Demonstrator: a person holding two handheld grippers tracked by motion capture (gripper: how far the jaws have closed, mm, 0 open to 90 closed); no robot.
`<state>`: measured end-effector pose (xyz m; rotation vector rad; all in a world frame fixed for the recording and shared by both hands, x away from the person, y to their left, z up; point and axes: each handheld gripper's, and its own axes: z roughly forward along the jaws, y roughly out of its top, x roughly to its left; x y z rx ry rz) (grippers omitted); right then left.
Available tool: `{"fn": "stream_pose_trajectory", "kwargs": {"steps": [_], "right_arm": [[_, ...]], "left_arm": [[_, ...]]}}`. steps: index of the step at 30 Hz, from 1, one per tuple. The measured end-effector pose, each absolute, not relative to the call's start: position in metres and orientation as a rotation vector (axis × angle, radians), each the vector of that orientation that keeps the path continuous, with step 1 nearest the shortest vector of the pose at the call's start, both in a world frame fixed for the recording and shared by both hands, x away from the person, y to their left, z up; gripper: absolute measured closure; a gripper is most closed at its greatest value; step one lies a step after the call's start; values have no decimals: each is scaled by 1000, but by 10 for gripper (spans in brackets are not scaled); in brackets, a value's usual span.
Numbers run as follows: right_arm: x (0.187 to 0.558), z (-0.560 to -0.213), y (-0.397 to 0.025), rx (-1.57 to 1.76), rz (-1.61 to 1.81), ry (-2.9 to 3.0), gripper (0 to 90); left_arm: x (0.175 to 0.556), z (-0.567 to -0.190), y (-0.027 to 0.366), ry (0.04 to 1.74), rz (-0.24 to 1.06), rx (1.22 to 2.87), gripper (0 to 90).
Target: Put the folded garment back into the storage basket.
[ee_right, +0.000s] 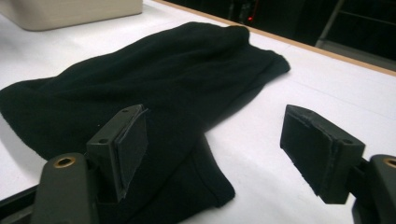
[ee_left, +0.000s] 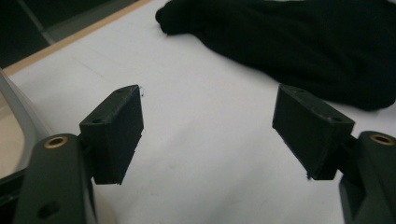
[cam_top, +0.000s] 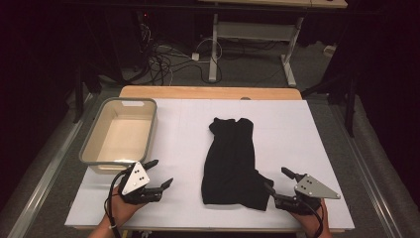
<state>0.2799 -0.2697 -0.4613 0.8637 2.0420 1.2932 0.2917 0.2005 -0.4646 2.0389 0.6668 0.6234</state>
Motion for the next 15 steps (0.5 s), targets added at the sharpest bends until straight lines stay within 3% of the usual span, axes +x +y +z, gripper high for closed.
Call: {"fn": "stream_pose_trajectory", "kwargs": {"steps": [15], "right_arm": [[287,-462,-261,833,1232,2177,199]], "left_arm": [[286,-467,204,696,625,2066,240]]}}
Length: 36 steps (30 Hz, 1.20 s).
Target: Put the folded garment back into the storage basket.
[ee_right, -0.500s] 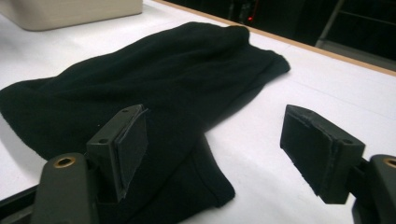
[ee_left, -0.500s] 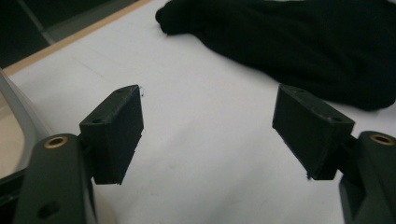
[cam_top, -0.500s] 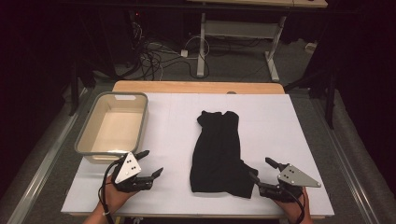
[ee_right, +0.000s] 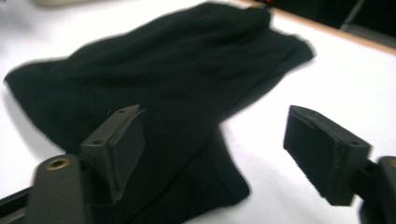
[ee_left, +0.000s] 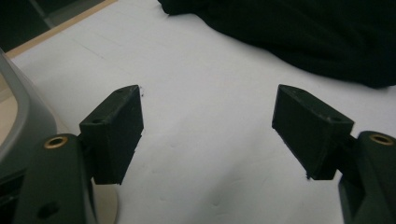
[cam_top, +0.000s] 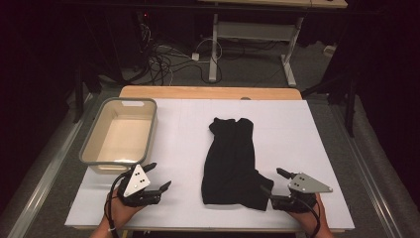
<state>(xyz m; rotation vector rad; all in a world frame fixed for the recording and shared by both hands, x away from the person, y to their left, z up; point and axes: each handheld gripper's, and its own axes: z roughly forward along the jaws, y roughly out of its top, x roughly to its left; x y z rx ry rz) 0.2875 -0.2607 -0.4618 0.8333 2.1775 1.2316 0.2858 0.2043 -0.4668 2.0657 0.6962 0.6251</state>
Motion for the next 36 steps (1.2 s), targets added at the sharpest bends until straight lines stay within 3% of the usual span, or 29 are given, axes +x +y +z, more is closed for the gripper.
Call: {"fn": "stream_pose_trajectory", "kwargs": {"steps": [13,20,26,36], "right_arm": [[303,-470,-215,748,921,2472,158],[304,-468,-218,922,948,2509,157],[294,-472,-197,814,881,2563,138],[307,-472,-200,839,818,2423,103]], "left_arm": [[283,-470,218,712,606,2107,241],[278,-470,217,681,617,2120,241],[278,-473,214,683,574,2149,242],[280,-475,210,674,546,2163,242]]}}
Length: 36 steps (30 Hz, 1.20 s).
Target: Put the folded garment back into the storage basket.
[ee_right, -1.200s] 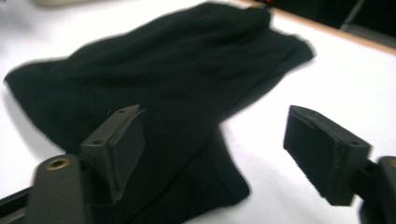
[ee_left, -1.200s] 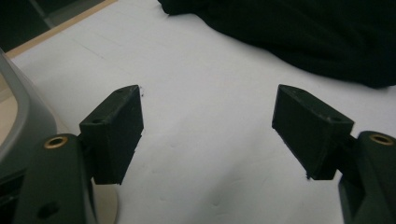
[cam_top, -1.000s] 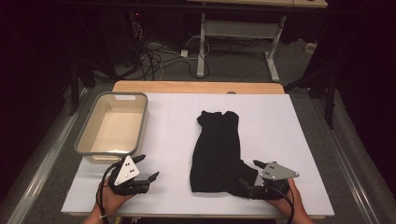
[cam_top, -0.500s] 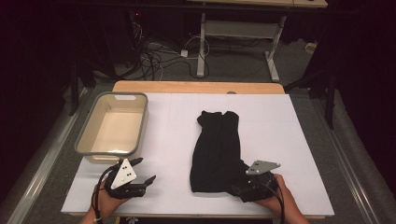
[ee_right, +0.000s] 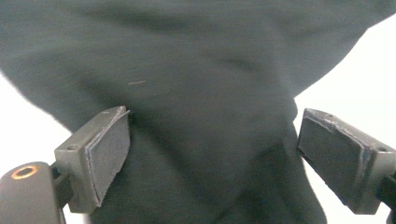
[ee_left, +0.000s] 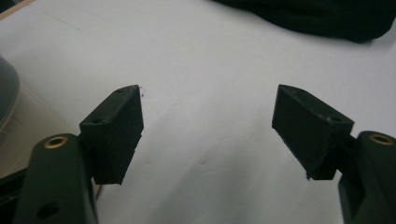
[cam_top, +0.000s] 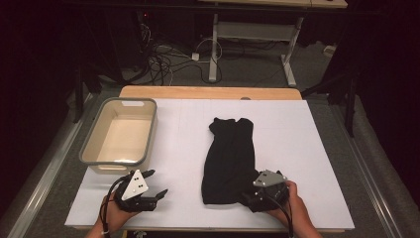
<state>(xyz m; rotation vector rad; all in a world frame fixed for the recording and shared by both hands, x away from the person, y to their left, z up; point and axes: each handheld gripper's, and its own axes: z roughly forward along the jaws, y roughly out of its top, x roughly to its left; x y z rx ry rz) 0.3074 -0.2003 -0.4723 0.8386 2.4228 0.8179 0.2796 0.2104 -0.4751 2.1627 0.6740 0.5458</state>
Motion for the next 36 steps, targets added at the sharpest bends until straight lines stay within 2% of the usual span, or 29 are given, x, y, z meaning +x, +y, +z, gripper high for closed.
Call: {"fn": "stream_pose_trajectory", "kwargs": {"steps": [2,8,11,13,17,18,22,24,25,26,28,29,30,32,33,34,35,36], "right_arm": [[321,-472,-203,911,827,2468,72],[338,-473,-205,1002,866,2557,94],[340,-472,-206,1003,863,2573,77],[341,-473,-197,1012,848,2598,17],[339,-473,-188,979,862,2613,38],[337,-472,-186,953,896,2623,98],[336,-473,-184,918,892,2624,134],[334,-472,-186,853,929,2621,304],[334,-472,-186,853,929,2621,304],[329,-472,-185,809,968,2623,493],[326,-472,-184,770,996,2631,610],[326,-472,-184,770,996,2631,610],[327,-472,-184,758,1007,2641,658],[329,-472,-186,767,1016,2652,687],[330,-472,-187,757,1018,2655,694],[330,-472,-187,757,1018,2655,694],[332,-472,-188,729,1020,2663,698],[332,-472,-188,729,1020,2663,698]], "left_arm": [[280,-475,210,672,541,2160,242],[281,-476,206,675,517,2170,242],[282,-476,205,675,506,2169,242],[282,-476,203,669,503,2169,241],[282,-476,203,676,490,2166,242],[283,-477,201,687,483,2174,242],[286,-477,197,704,448,2149,242],[294,-473,183,732,448,2145,242],[294,-473,183,732,448,2145,242],[297,-471,178,721,442,2144,242],[310,-464,158,695,455,2159,242],[310,-464,158,695,455,2159,242],[317,-461,150,693,456,2160,240],[334,-453,133,679,463,2139,238],[355,-448,114,687,461,2136,238],[355,-448,114,687,461,2136,236],[377,-447,95,697,439,2143,235],[377,-447,95,697,439,2143,235]]}}
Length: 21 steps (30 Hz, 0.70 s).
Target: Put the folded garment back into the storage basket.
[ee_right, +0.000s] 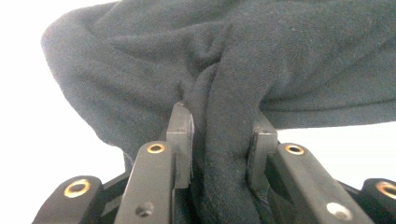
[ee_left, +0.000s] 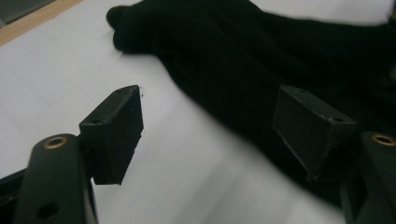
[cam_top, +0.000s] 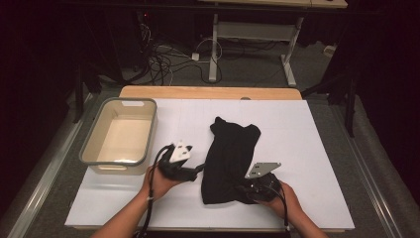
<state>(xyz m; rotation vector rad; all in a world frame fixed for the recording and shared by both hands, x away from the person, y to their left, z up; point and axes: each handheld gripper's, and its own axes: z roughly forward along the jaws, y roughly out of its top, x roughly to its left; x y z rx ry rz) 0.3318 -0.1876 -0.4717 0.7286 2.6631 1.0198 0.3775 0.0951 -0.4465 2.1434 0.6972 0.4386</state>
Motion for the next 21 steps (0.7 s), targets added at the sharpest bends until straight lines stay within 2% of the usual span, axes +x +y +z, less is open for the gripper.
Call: {"fn": "stream_pose_trajectory", "kwargs": {"steps": [1,3,6,7,10,12,16,17,21], "right_arm": [[332,-472,-188,731,1032,2664,699],[331,-473,-189,727,1034,2652,699],[330,-473,-188,714,1033,2644,699],[330,-473,-189,710,1037,2642,698],[329,-474,-189,717,1041,2642,698],[329,-474,-189,720,1042,2641,697],[330,-474,-189,717,1047,2642,695],[330,-474,-189,720,1047,2642,695],[330,-474,-190,715,1051,2645,694]], "left_arm": [[388,-447,86,702,428,2146,235],[411,-452,68,732,394,2188,160],[438,-462,51,808,350,2188,138],[445,-466,47,833,335,2190,100],[462,-471,39,890,287,2187,85],[470,-474,33,905,254,2200,40],[474,-475,26,902,224,2229,61],[474,-476,24,885,190,2260,139],[468,-475,19,871,196,2259,205]]}}
